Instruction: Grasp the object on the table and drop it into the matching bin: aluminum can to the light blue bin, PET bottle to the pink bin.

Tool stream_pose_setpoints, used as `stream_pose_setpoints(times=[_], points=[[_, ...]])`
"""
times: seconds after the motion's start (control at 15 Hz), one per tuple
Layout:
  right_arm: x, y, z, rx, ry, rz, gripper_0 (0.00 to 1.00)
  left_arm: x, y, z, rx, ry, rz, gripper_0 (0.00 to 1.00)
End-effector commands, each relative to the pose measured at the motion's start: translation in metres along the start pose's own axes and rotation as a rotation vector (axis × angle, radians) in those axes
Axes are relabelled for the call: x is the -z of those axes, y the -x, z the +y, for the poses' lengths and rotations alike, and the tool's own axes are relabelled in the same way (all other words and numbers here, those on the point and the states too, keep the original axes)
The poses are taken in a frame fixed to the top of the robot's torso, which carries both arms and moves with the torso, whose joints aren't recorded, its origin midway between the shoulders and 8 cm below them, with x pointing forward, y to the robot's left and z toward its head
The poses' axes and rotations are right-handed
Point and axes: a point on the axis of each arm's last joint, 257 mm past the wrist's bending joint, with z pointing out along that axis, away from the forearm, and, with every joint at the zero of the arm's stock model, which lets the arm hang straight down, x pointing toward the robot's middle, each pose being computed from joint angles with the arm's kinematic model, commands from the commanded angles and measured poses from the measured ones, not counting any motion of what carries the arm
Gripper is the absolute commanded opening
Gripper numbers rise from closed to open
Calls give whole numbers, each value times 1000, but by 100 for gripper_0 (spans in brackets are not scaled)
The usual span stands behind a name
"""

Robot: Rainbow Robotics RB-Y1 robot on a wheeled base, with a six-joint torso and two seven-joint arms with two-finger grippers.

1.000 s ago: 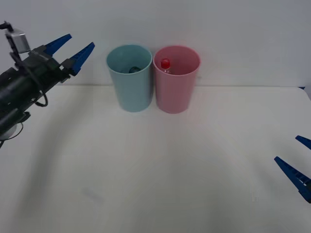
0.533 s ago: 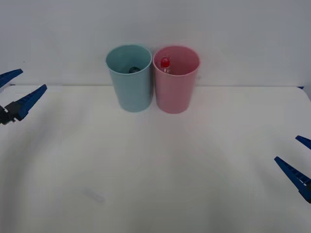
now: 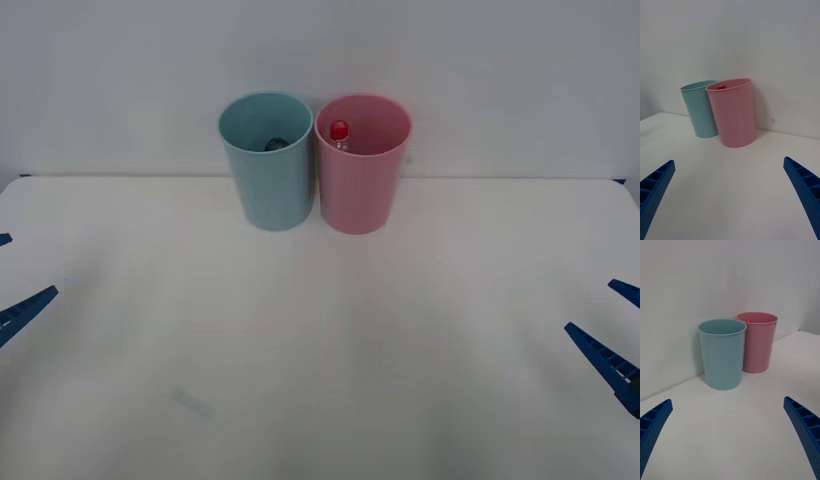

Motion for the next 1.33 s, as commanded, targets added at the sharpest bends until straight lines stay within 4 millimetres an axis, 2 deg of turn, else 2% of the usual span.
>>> stream_pose_setpoints(times=[0.07, 0.4, 0.53, 1.33], points=[[0, 0, 0, 0, 0, 0, 100, 19, -16, -11, -1, 5, 26, 100], [0, 0, 0, 0, 0, 0, 100, 43, -26, -25, 45, 22, 16, 100], [0, 0, 0, 0, 0, 0, 100, 47, -26, -27, 52, 25, 10, 100], [0, 0, 0, 0, 0, 0, 100, 43, -28, -28, 84, 59, -37, 100]])
